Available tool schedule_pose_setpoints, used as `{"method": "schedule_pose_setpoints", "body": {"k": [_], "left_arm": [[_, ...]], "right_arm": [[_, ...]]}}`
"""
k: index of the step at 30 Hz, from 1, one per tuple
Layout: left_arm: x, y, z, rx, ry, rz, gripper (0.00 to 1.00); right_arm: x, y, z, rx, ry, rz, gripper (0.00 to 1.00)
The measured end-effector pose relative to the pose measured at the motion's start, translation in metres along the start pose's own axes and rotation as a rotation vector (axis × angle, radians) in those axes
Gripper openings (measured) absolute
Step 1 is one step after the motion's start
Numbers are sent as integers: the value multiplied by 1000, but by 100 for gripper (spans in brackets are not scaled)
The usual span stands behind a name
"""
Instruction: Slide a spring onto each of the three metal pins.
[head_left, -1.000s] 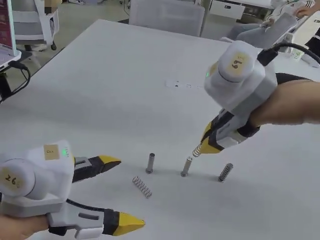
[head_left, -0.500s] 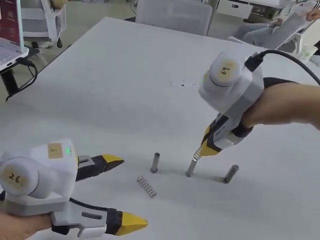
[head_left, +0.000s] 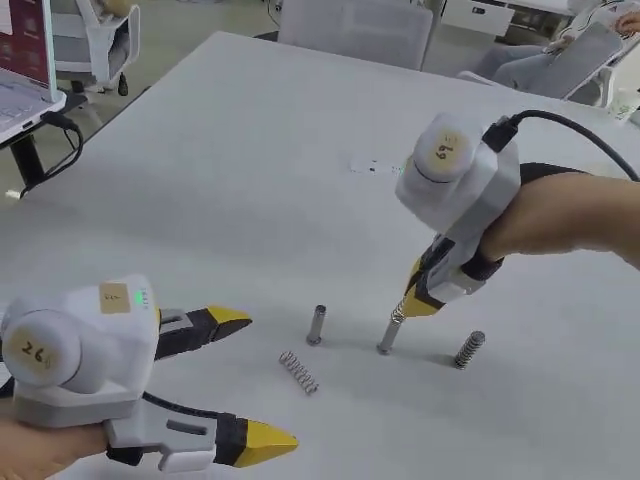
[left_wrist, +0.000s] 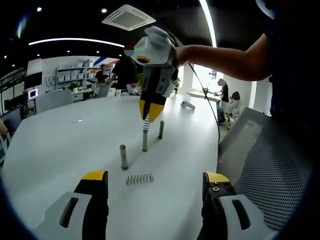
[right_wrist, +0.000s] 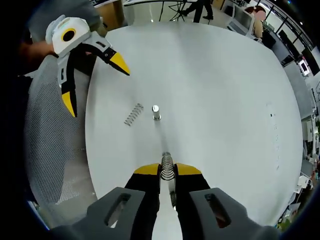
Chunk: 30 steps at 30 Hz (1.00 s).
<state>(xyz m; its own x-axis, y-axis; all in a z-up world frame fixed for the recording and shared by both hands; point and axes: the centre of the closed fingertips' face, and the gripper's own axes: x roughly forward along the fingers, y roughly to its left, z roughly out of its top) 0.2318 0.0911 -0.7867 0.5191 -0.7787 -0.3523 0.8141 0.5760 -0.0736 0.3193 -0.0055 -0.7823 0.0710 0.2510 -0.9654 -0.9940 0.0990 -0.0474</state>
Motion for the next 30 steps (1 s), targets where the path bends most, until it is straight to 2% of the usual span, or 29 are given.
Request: {"method": "schedule_pose_setpoints", "body": {"k": [8, 30], "left_arm": [[-2, 2, -2, -3, 0, 2, 73], [-1, -2, -2, -4, 8, 2, 71]], "right_arm": [[10, 0, -5, -3, 21, 8, 8], [45, 1, -15, 3, 58, 23, 8]]}}
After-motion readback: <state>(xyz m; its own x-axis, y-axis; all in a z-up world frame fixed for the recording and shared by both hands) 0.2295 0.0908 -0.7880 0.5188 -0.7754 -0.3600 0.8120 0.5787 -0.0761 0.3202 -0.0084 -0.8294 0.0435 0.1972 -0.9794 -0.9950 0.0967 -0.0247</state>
